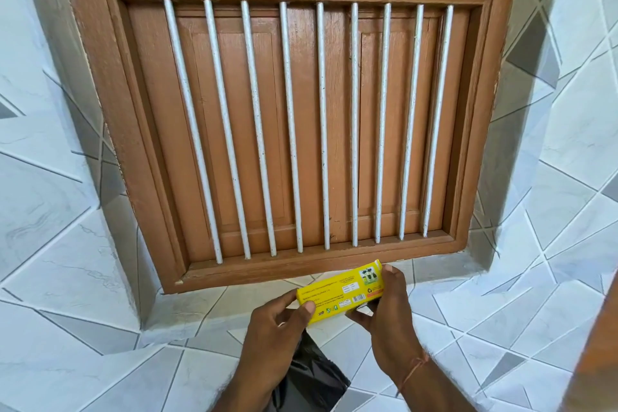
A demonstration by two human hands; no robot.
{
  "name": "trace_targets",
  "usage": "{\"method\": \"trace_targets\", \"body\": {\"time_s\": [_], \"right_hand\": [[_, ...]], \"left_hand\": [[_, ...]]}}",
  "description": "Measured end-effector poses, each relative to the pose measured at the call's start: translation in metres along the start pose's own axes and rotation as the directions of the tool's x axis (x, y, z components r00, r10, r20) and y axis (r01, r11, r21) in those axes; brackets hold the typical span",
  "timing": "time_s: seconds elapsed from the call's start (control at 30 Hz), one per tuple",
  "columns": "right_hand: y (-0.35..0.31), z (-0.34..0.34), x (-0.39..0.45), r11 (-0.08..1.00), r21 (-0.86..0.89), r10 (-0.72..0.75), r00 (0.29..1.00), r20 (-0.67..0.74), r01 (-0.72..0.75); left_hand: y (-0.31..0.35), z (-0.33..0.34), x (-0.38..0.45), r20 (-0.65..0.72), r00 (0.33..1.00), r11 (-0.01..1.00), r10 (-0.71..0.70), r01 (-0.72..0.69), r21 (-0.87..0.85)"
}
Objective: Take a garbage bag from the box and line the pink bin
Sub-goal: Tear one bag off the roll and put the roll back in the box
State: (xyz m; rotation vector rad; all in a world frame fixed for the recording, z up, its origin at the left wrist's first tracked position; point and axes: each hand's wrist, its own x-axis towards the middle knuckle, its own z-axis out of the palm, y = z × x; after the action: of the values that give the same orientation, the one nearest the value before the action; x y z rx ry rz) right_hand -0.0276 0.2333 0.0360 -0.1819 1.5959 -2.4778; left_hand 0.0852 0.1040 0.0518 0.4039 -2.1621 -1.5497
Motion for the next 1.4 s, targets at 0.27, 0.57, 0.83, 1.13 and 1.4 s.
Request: {"method": "trace_targets", "body": {"time_s": [0.27,0.57,0.83,1.13,1.4], "right_hand": [[0.011,-0.004,0.003,0.885,-0.346,-0.342,0.939,-0.023,0.313],[0.019,-0.011,0.008,0.485,-0.683,-0.641,0.753,0.146,0.546],[0.026,-0.006,0.015,0.640,-0.619,-0.509,0.855,0.104,0.456],[0.035,0.015,0.028,0.826,-0.512,-0.364,0.916,-0.167,0.235],[0.052,0.005,0.039,0.844,-0.505,-0.147,0.984,0.105,0.180]], "left_hand": [[-0.007,-0.003,0.008,-0.019,1.000,0.999,0.024,-0.025,-0.032],[-0.011,-0.010,0.013,0.004,1.000,0.998,-0.027,0.027,-0.050],[-0.022,-0.020,0.029,0.016,0.998,0.998,-0.059,0.060,-0.004],[-0.022,-0.004,0.024,-0.260,0.966,0.975,0.003,0.056,0.216],[-0.043,-0.017,0.039,-0.090,0.994,0.979,-0.061,0.077,0.186]]}}
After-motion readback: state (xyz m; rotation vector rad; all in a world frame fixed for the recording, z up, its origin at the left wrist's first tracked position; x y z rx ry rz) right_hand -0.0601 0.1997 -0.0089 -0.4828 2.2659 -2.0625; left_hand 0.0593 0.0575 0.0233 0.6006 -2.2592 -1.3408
